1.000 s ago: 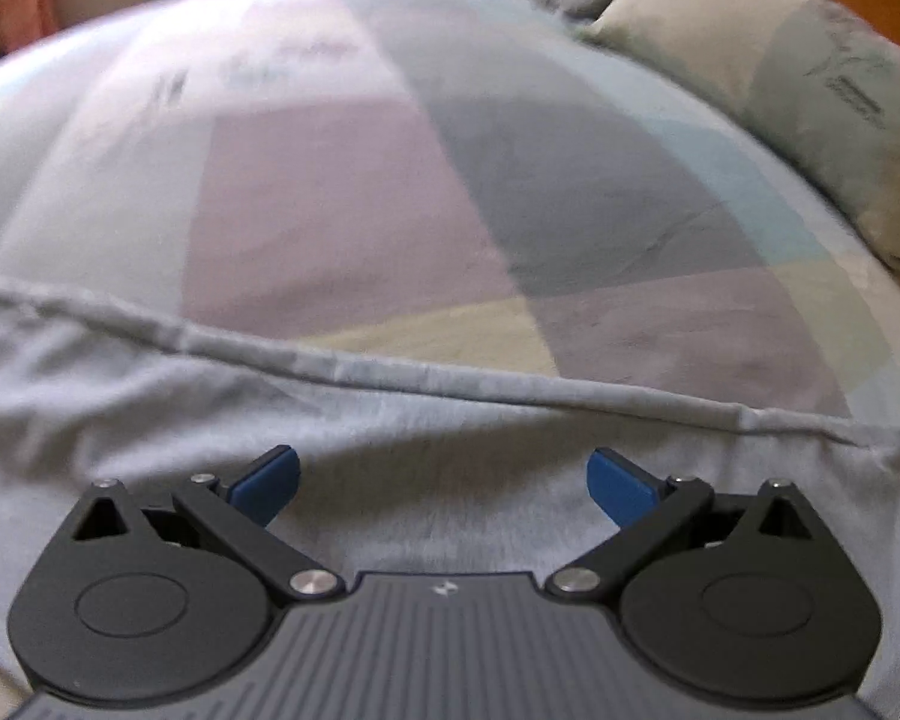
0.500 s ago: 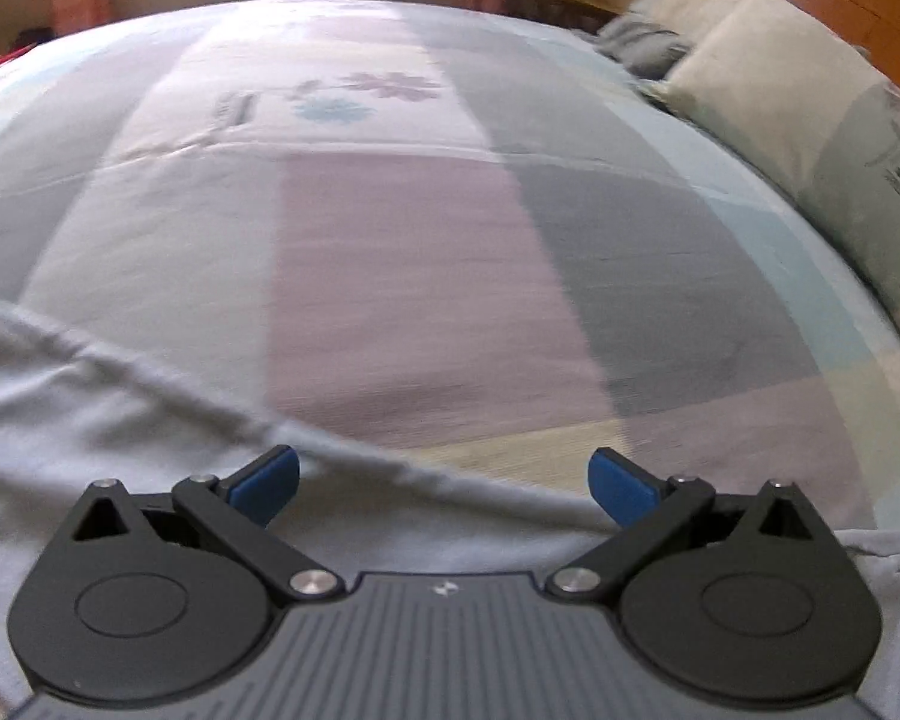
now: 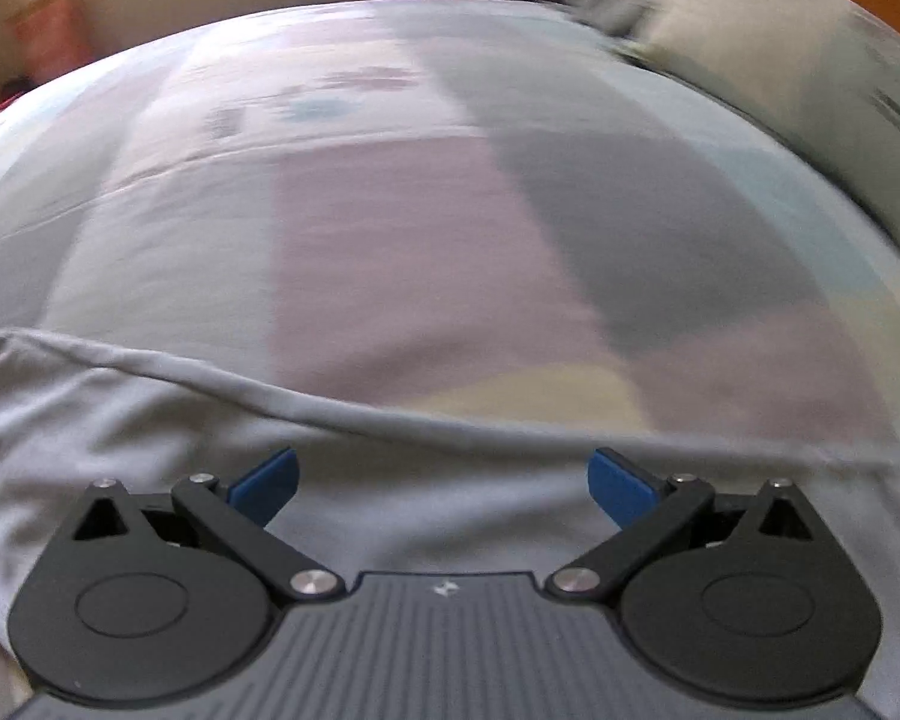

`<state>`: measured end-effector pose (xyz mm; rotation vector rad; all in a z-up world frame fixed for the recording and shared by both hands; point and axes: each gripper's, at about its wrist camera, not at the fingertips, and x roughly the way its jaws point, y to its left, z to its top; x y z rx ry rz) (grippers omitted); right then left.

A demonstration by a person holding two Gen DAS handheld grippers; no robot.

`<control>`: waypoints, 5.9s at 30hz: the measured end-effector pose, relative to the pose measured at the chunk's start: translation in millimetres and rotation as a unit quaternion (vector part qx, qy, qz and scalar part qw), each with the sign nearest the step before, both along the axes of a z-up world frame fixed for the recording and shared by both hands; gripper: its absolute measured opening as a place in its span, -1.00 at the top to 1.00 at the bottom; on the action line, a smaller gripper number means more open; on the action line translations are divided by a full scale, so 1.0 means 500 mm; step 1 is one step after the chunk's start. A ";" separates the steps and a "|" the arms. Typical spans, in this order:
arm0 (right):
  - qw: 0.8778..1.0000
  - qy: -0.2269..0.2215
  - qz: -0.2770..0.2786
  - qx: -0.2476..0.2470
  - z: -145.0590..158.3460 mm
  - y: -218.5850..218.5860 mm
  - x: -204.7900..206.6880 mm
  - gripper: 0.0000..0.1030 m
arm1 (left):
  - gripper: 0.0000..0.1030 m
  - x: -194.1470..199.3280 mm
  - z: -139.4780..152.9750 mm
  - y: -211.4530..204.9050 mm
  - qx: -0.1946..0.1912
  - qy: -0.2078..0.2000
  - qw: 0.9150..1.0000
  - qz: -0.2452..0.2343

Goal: Fold clothes
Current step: 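Move both open tools back over the sweatpants, then lower the right tool onto the sweatpants cuff and close on it, then lift the cuff with the right tool while the left tool grasps the waistband, then hold the sweatpants with both tools and lift them off the bed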

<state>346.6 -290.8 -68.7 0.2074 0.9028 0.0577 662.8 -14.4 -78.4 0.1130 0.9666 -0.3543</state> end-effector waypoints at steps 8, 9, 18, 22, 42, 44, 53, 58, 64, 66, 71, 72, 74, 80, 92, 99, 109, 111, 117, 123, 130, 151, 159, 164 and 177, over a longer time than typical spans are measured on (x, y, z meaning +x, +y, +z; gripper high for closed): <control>0.999 0.037 -0.013 0.013 -0.081 -0.083 0.049 -1.00 | -0.98 -0.164 -0.003 -0.149 -0.041 0.014 0.994 -0.104; 0.999 0.044 -0.020 0.011 -0.094 -0.095 0.055 -1.00 | -0.98 -0.177 -0.006 -0.164 -0.045 0.020 0.992 -0.112; 0.999 0.027 -0.026 0.019 -0.053 -0.198 0.054 -1.00 | -0.98 -0.231 0.006 -0.254 -0.026 0.012 0.985 -0.172; 0.997 0.024 -0.045 0.059 -0.038 -0.298 0.043 -1.00 | -0.98 -0.242 0.014 -0.294 -0.012 0.003 0.979 -0.206; 0.954 0.089 0.072 0.279 -0.135 -0.546 0.162 -1.00 | -0.98 -0.358 -0.005 -0.456 0.041 -0.028 0.932 -0.359; 0.949 0.103 0.100 0.282 -0.134 -0.545 0.194 -1.00 | -0.98 -0.360 -0.003 -0.462 0.043 -0.028 0.929 -0.366; 0.909 0.197 0.159 0.331 -0.149 -0.545 0.274 -1.00 | -0.98 -0.357 -0.001 -0.475 0.040 -0.025 0.923 -0.382; 0.890 0.226 0.178 0.353 -0.158 -0.535 0.259 -1.00 | -0.98 -0.347 -0.004 -0.468 0.031 -0.021 0.926 -0.377; 0.873 0.235 0.220 0.367 -0.175 -0.494 0.326 -1.00 | -0.98 -0.341 -0.005 -0.477 0.031 -0.023 0.923 -0.384; 0.868 0.242 0.225 0.370 -0.175 -0.502 0.326 -1.00 | -0.98 -0.341 -0.006 -0.474 0.033 -0.026 0.922 -0.385; 0.865 0.224 0.231 0.385 -0.183 -0.528 0.303 -0.99 | -0.98 -0.337 -0.012 -0.460 0.028 -0.017 0.927 -0.373; 0.865 0.224 0.235 0.383 -0.182 -0.528 0.303 -0.99 | -0.98 -0.336 -0.014 -0.457 0.026 -0.014 0.930 -0.368; 0.864 0.225 0.240 0.382 -0.180 -0.534 0.303 -0.97 | -0.98 -0.335 -0.015 -0.454 0.023 -0.010 0.932 -0.361; 0.866 0.234 0.210 0.389 -0.186 -0.561 0.302 -0.59 | -0.98 -0.341 -0.005 -0.446 0.025 -0.020 0.932 -0.360; 0.854 0.260 0.232 0.386 -0.189 -0.530 0.319 -0.68 | -0.97 -0.355 0.006 -0.438 0.010 -0.017 0.940 -0.340; 0.880 0.257 0.168 0.363 -0.213 -0.577 0.285 0.73 | -0.97 -0.356 0.002 -0.431 0.019 -0.009 0.941 -0.336; 0.941 0.188 0.235 0.154 -0.099 -0.504 0.241 0.75 | -0.97 -0.333 0.004 -0.441 0.059 -0.022 0.938 -0.341; 0.951 0.175 0.227 0.118 -0.086 -0.483 0.226 0.75 | -0.96 -0.317 0.005 -0.445 0.078 -0.028 0.935 -0.344; 0.966 0.141 0.212 0.029 -0.054 -0.425 0.181 0.71 | -0.83 -0.286 -0.007 -0.450 0.142 -0.045 0.919 -0.365; 0.971 0.111 0.213 0.001 -0.009 -0.375 0.136 0.72 | -0.81 -0.297 -0.014 -0.432 0.183 -0.062 0.900 -0.391; 0.968 0.092 0.233 -0.027 0.046 -0.327 0.090 0.71 | -0.81 -0.316 -0.024 -0.416 0.217 -0.071 0.886 -0.404; 0.943 0.112 0.307 -0.070 0.053 -0.142 -0.061 0.70 | -0.77 -0.415 -0.072 -0.358 0.320 -0.236 0.825 -0.401; 0.945 0.131 0.297 -0.048 0.031 -0.138 -0.089 0.69 | -0.77 -0.433 -0.102 -0.328 0.368 -0.306 0.765 -0.431; 0.945 0.134 0.296 -0.045 0.027 -0.140 -0.090 0.69 | -0.76 -0.409 -0.137 -0.282 0.407 -0.357 0.706 -0.456; 0.944 0.144 0.295 -0.048 0.022 -0.138 -0.085 0.69 | 0.96 -0.435 -0.227 -0.219 0.443 -0.393 0.574 -0.565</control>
